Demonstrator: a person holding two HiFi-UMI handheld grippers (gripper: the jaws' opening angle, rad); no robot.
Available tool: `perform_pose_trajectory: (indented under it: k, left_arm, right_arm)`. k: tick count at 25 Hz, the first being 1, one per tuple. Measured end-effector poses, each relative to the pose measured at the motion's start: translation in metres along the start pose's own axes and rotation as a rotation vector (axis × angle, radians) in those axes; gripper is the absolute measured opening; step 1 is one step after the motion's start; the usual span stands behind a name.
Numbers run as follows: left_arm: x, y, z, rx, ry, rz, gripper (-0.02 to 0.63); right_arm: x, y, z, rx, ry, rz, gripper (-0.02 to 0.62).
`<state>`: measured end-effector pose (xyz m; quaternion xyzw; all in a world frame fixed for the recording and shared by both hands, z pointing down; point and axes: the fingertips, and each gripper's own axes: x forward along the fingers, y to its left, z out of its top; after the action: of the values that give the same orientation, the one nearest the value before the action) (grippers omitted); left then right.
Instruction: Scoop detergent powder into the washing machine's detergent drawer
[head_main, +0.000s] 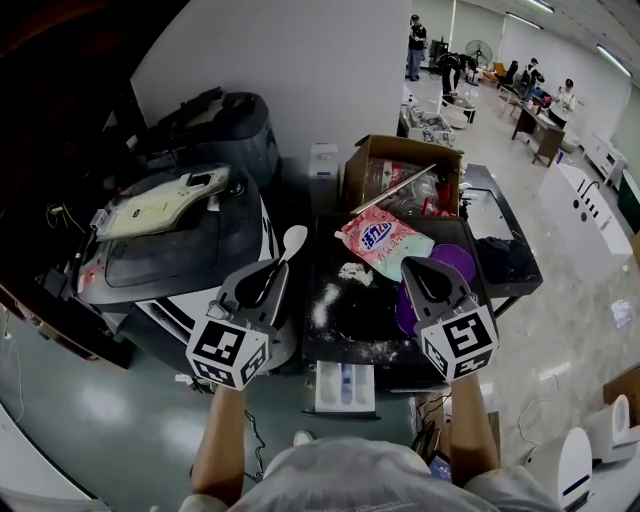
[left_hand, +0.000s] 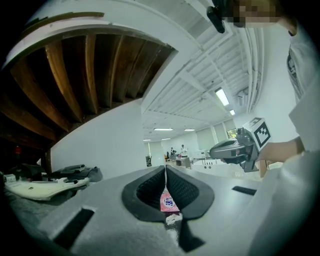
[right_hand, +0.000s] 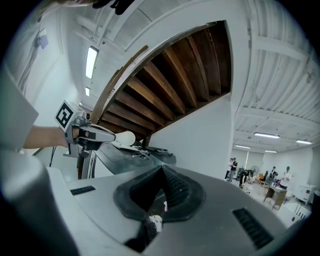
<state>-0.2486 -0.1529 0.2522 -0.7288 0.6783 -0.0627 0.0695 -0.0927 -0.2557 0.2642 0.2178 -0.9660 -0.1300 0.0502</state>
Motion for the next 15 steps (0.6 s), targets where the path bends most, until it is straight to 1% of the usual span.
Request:
perform_pose_trajectory:
  k: [15]
  left_arm:
    - [-0.006,0.006,-0.022,-0.017,0.046,0.029,0.015]
  right_arm:
    - [0.005,0.002,-0.018,0.007,0.039,0.024,0.005]
